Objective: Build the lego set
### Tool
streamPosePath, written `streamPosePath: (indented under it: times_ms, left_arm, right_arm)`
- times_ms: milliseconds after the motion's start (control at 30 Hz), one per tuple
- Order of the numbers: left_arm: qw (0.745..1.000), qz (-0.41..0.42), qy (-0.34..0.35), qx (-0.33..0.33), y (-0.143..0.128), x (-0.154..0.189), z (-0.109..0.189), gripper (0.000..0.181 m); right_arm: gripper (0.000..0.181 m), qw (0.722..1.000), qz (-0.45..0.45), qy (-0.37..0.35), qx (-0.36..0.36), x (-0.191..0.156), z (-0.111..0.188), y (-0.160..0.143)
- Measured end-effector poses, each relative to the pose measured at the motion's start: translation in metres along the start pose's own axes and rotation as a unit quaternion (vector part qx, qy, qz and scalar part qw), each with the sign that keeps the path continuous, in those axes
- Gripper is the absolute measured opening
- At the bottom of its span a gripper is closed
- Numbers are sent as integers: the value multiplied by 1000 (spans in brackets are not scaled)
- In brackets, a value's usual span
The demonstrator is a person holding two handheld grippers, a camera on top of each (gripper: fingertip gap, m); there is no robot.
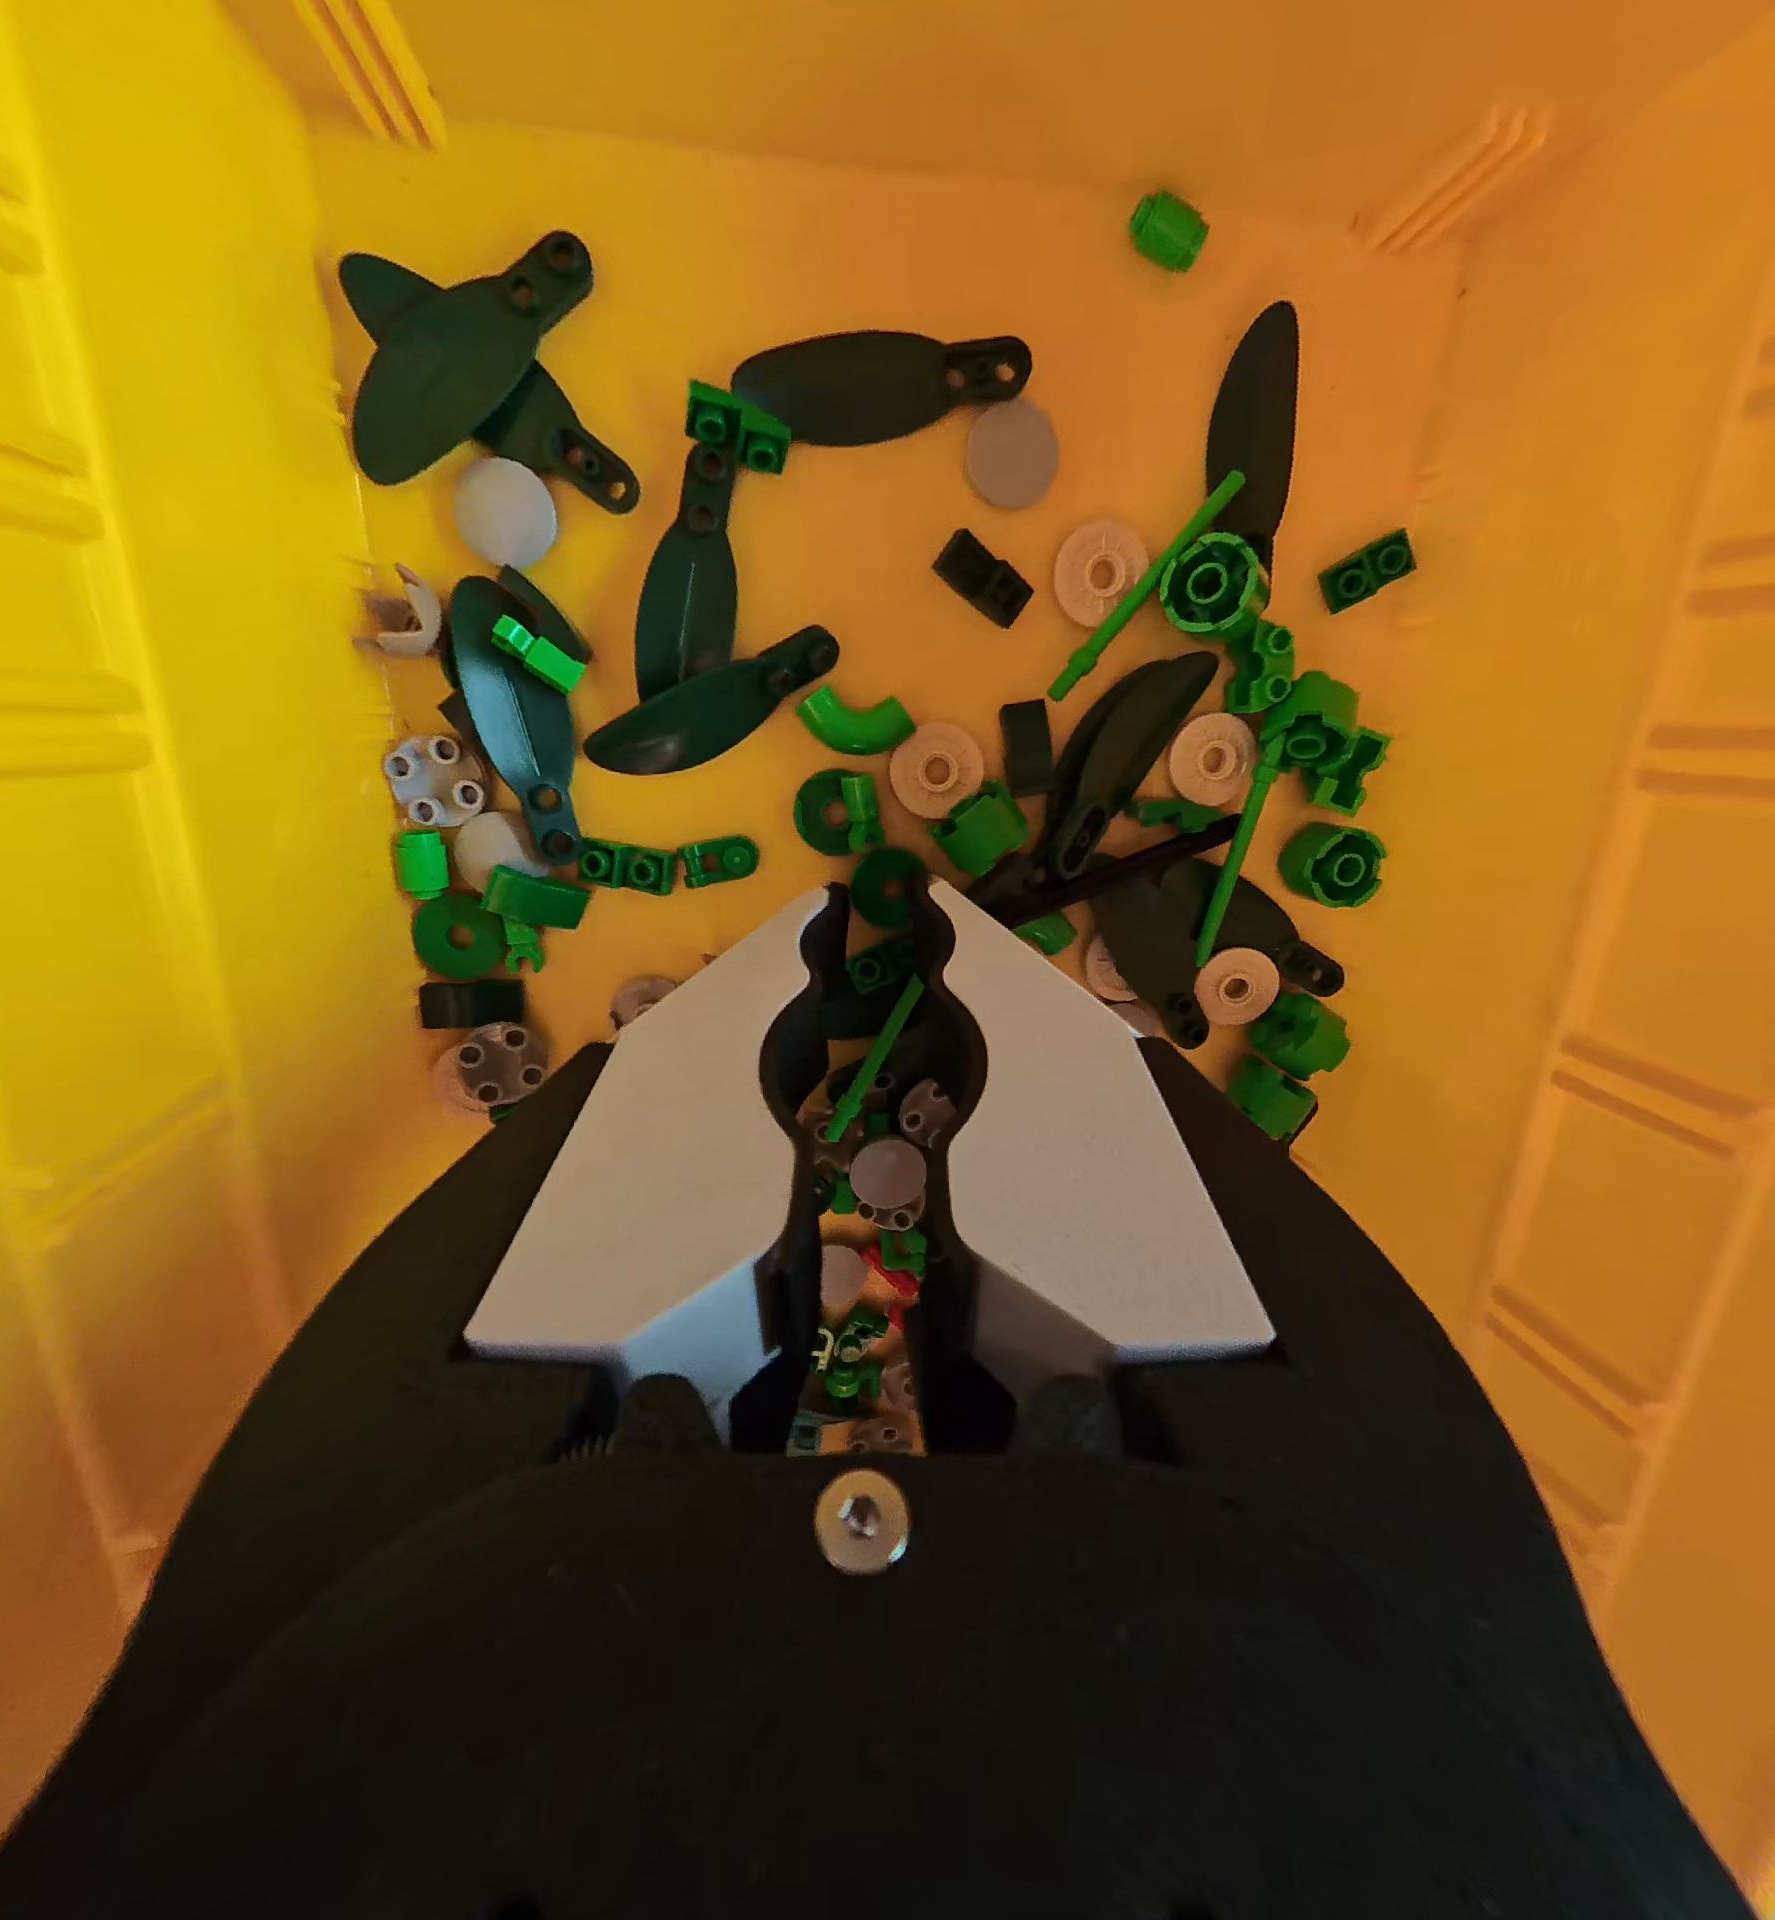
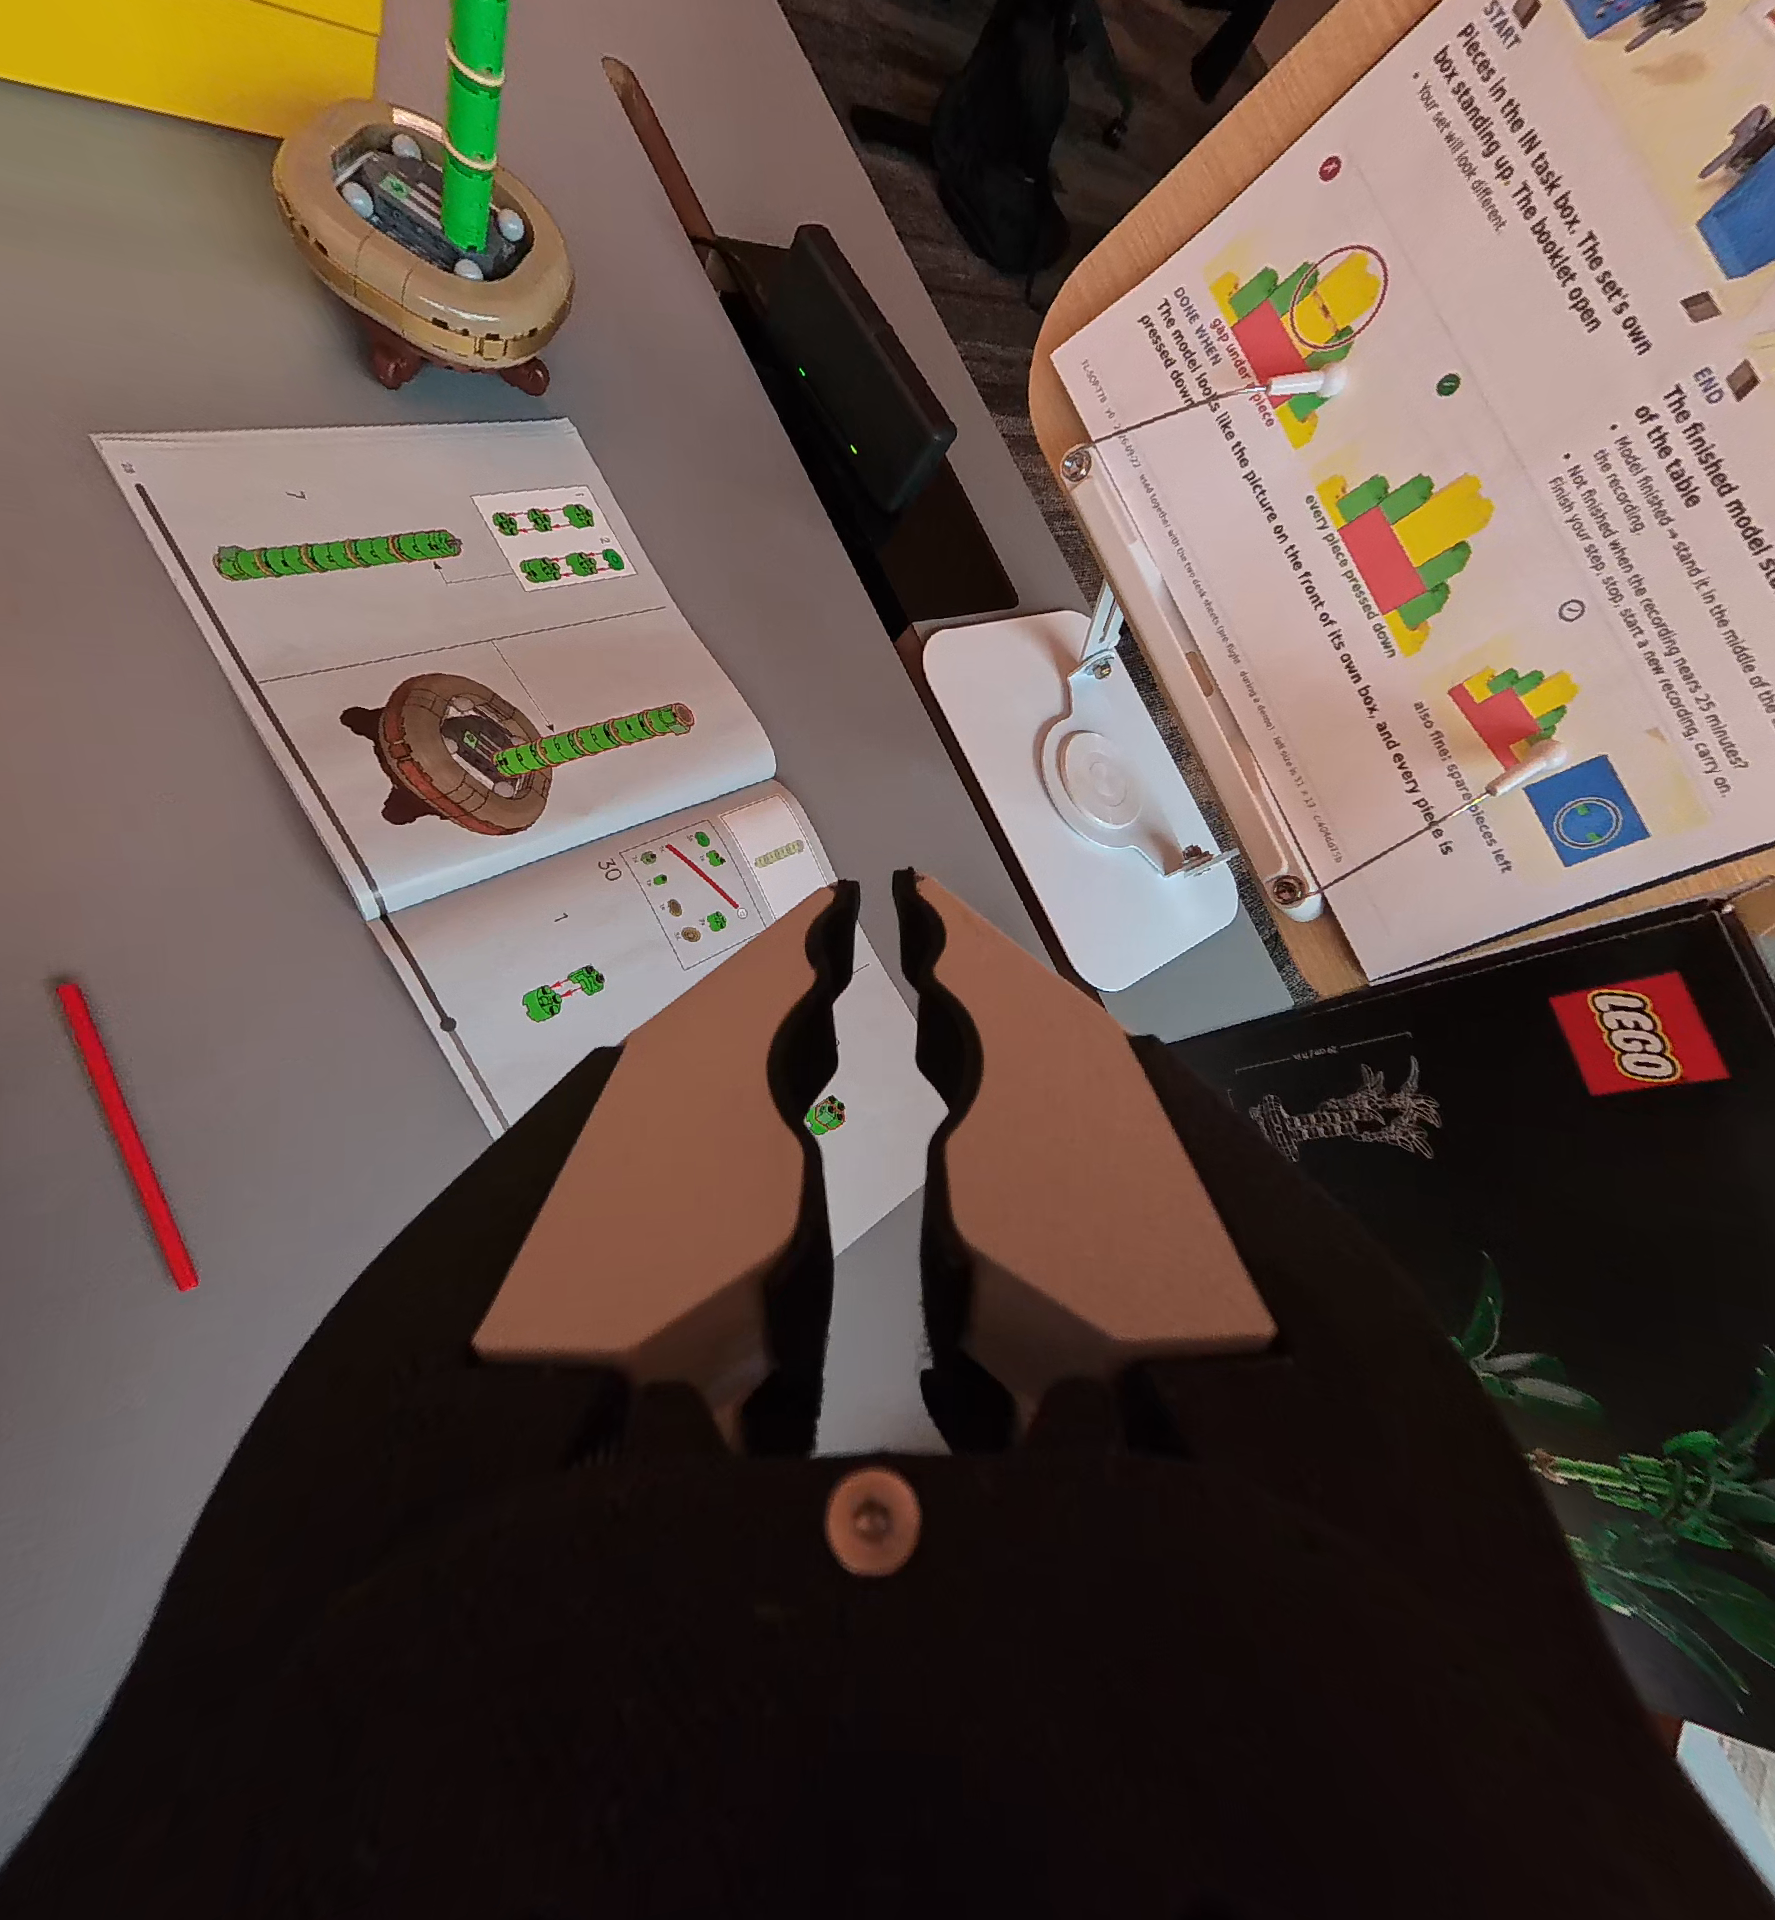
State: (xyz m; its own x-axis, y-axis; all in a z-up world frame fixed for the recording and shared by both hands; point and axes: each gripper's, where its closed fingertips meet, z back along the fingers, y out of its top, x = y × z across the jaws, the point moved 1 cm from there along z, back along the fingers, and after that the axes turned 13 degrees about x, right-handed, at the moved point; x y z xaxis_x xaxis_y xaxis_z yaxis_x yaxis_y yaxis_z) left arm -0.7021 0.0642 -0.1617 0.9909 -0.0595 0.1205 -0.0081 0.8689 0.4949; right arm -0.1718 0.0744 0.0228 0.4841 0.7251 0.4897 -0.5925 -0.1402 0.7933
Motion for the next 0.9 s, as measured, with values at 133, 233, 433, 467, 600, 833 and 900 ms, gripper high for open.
streamPosePath:
  times_ms: [133, 233, 433, 467, 600, 833, 900]
  left_arm:
    - [1000, -23, 10, 3, 0, -4, 1, 6]
    - [1000, -30, 5, 9, -1, -4, 1, 3]
    - [999, -35, 11, 26, 2, -11, 2, 2]
    - [999, -34, 13, 30, 3, -12, 4, 0]
    - [999, -31, 21, 39, 5, -13, 18, 0]
    - [999, -40, -4, 35, 5, -2, 13, 8]
    - [998, -56, -7, 23, 2, 1, 8, 14]
  right_arm:
    - [7, 1000, 1, 0, 2, 0, 1, 1]
    - [8, 1000, 2, 0, 2, 0, 0, 1]
    - [8, 1000, 4, 1, 1, 0, -1, 1]
    - [8, 1000, 4, 1, 1, -1, -1, 1]
    - [9, 1000, 5, 3, -2, -1, -2, -1]
    - [9, 1000, 7, 8, -7, -3, -4, -3]
    - [9, 1000, 7, 8, -6, -3, -3, -2]
